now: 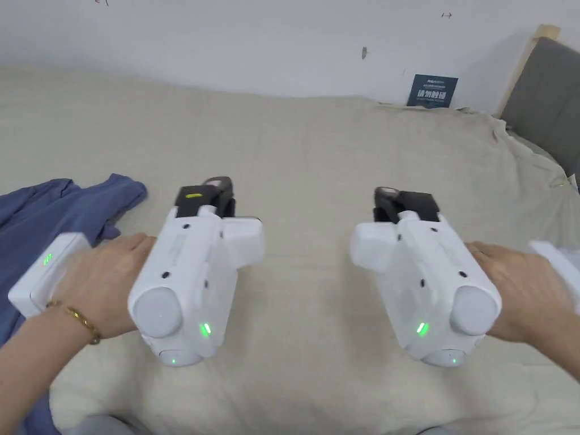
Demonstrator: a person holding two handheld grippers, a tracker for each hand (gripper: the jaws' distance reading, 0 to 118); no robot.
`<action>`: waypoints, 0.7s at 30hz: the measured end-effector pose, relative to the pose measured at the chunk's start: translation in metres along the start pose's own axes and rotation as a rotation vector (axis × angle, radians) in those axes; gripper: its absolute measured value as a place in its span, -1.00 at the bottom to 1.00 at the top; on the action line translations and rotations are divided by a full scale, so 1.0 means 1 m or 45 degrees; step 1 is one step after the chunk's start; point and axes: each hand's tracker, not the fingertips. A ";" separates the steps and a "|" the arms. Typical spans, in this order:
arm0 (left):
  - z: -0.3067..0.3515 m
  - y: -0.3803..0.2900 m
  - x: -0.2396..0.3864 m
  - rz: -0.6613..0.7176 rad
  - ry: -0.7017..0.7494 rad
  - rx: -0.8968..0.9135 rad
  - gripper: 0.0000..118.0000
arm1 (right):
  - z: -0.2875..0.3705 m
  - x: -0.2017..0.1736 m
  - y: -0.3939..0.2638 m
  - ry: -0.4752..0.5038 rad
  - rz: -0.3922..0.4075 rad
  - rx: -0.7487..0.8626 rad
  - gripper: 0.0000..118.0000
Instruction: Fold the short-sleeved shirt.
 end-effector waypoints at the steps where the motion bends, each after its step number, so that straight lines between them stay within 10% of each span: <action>1: 0.001 0.006 0.005 -0.167 -0.034 0.045 -1.00 | 0.001 -0.004 0.004 0.013 0.182 0.045 -1.00; 4: 0.011 0.012 0.023 -0.457 -0.066 0.233 -1.00 | 0.012 -0.022 0.005 0.033 0.606 0.229 -1.00; 6: 0.016 0.013 0.029 -0.488 -0.105 0.286 -1.00 | 0.017 -0.021 0.009 0.045 0.577 0.240 -1.00; 9: 0.012 0.012 0.021 -0.214 -0.125 0.202 -1.00 | 0.016 -0.004 0.013 0.072 0.153 0.111 -1.00; 12: -0.006 0.005 -0.023 0.562 -0.182 -0.055 -1.00 | 0.007 0.021 0.006 0.101 -0.312 -0.044 -1.00; 17: -0.010 -0.046 -0.070 1.824 0.058 -0.286 -1.00 | 0.002 0.060 -0.039 0.076 -1.622 -0.227 -1.00; 21: 0.002 -0.050 -0.055 1.931 0.163 -0.311 -1.00 | 0.018 0.034 -0.056 -0.009 -2.176 -0.274 -1.00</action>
